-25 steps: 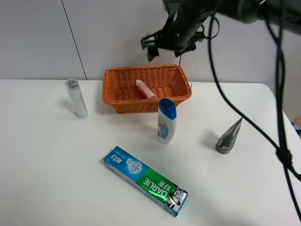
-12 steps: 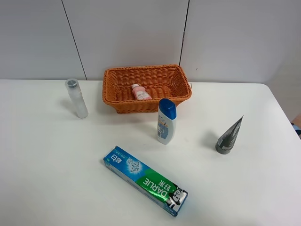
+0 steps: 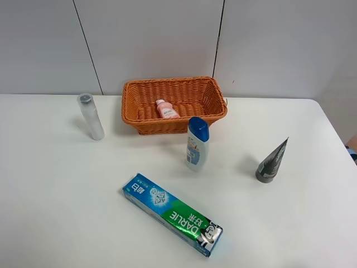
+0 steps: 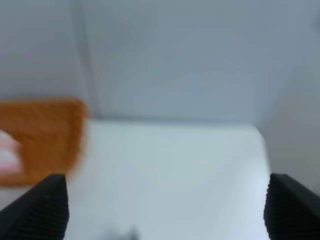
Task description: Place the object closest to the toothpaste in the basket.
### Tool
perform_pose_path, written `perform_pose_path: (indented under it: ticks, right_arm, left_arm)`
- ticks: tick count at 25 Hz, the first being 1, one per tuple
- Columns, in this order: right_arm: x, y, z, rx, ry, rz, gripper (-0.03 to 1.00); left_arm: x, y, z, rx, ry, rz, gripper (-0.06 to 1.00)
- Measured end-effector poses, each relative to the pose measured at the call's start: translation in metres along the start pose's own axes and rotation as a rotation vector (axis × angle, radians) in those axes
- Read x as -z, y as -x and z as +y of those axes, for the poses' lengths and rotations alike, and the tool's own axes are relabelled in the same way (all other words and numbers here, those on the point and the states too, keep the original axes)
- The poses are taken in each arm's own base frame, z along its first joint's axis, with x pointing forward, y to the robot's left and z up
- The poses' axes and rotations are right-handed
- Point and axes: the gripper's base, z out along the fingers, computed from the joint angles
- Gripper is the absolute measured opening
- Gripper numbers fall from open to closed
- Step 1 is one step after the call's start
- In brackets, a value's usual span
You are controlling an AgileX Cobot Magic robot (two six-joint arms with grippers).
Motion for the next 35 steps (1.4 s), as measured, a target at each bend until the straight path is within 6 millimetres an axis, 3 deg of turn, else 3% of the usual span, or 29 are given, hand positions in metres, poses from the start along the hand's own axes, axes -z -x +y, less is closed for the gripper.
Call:
perform_pose_path:
  ticks: [4,8,13,17,35]
  right_arm:
    - [0.014,-0.068,-0.019,-0.08,-0.122,0.053,0.78]
    - [0.023,-0.124,-0.015,-0.125,-0.159,0.079,0.78]
    - [0.021,-0.176,-0.003,-0.211,-0.176,0.066,0.78]
    - [0.015,-0.204,0.001,-0.217,-0.183,0.053,0.78]
    - [0.015,-0.207,0.004,-0.13,-0.083,0.037,0.78]
  left_arm:
    - [0.0,0.0,0.0,0.0,0.0,0.0,0.99]
    - [0.0,0.0,0.0,0.0,0.0,0.0,0.99]
    - [0.0,0.0,0.0,-0.001,0.0,0.0,0.99]
    - [0.0,0.0,0.0,-0.001,0.0,0.0,0.99]
    - [0.0,0.0,0.0,-0.002,0.002,0.0,0.99]
